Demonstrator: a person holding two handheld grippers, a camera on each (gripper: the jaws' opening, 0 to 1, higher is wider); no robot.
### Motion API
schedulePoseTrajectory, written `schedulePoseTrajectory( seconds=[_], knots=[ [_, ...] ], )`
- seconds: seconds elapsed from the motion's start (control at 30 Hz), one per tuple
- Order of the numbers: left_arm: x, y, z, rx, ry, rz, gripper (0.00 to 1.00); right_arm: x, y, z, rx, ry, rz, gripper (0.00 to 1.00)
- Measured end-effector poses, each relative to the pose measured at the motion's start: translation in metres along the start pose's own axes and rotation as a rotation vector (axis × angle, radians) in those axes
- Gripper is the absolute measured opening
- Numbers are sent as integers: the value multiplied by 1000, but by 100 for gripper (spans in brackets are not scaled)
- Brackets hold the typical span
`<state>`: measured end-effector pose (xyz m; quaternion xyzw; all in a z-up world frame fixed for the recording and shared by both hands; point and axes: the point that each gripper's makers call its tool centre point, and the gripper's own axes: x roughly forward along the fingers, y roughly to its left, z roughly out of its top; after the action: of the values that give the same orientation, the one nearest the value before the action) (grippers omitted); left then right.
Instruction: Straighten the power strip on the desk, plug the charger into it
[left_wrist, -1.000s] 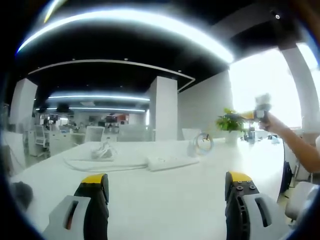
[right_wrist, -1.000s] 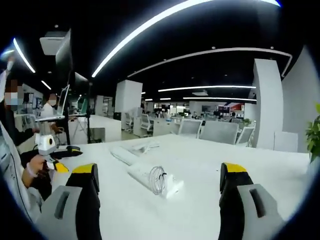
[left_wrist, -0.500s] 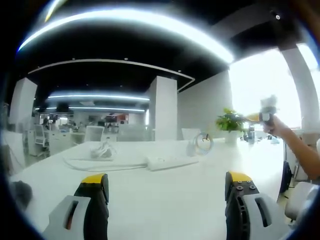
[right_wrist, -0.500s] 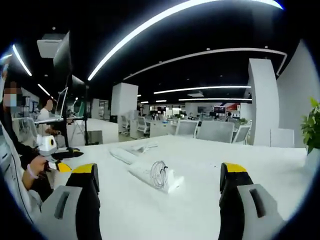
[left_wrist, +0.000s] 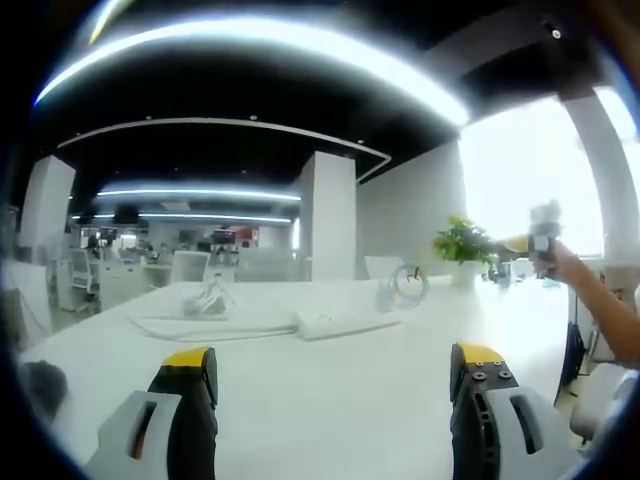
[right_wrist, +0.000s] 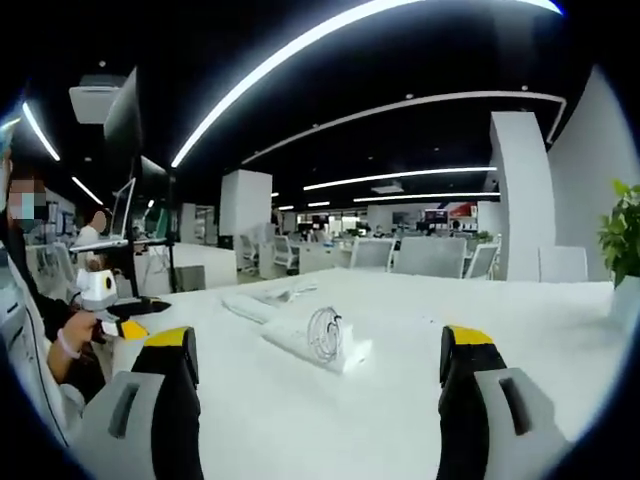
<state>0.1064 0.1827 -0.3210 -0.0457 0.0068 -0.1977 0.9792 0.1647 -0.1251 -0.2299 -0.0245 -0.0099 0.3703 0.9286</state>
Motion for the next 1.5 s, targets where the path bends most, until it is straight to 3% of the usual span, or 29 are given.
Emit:
schedulePoseTrajectory(
  seconds=[1.03,1.5],
  knots=[
    [-2,6,1,-4,0,14,99,-28,4,-27,35,-1,-75,100],
    [-2,8,0,-6,2,20,99,-35,1,-55,53,45,-122,100]
  ],
)
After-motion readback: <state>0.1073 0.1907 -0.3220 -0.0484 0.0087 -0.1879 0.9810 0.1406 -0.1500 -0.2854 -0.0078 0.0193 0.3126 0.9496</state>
